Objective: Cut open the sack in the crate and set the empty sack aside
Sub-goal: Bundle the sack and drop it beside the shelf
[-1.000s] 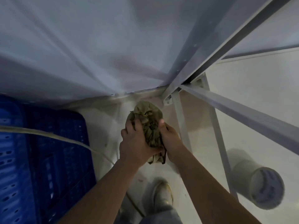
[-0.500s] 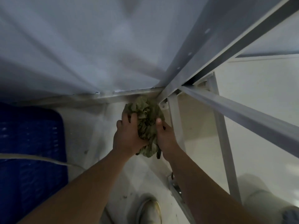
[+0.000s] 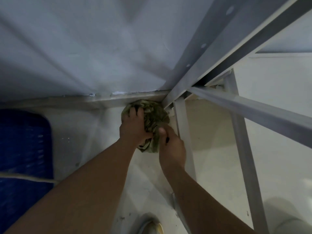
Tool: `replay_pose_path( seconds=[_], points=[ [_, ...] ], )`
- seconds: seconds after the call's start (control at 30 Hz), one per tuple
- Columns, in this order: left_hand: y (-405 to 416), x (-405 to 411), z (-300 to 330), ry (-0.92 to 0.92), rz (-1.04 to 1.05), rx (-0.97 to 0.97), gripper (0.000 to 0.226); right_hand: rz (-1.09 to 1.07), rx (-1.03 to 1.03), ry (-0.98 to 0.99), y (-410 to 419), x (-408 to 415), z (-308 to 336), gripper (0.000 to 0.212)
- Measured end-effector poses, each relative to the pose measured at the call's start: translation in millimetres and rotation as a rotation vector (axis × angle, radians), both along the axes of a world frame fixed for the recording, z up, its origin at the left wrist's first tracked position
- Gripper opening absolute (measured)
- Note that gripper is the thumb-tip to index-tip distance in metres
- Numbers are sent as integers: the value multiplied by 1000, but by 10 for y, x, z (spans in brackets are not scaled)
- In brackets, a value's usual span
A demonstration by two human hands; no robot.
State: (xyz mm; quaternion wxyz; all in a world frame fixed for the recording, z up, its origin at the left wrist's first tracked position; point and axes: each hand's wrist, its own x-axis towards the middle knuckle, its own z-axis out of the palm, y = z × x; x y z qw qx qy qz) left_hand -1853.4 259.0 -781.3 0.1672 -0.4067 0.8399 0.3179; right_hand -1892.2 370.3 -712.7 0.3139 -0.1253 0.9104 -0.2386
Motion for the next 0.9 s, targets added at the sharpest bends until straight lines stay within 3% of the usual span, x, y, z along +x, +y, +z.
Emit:
replay_pose_path(
  seconds=[0.1,0.23,0.4,0.5,0.73,0.9],
  points=[
    [-31,-59,67,22,40,41,116,-108,84,-12,-33,24,96,42],
    [-32,-56,213,125,132,193,127,-215,42,-230,-43,68,149,40],
    [-113,106,428,159,156,231,118,-150,80,-421,40,88,290,38],
    [-159,227,580,136,104,214,116,-123,74,-493,99,139,395,15],
    [-294,570,1117,38,3,134,93,-122,-15,-524,248,311,837,43],
    [-389,852,1712,-85,-177,88,85,-64,85,-383,274,534,1290,36]
  ],
)
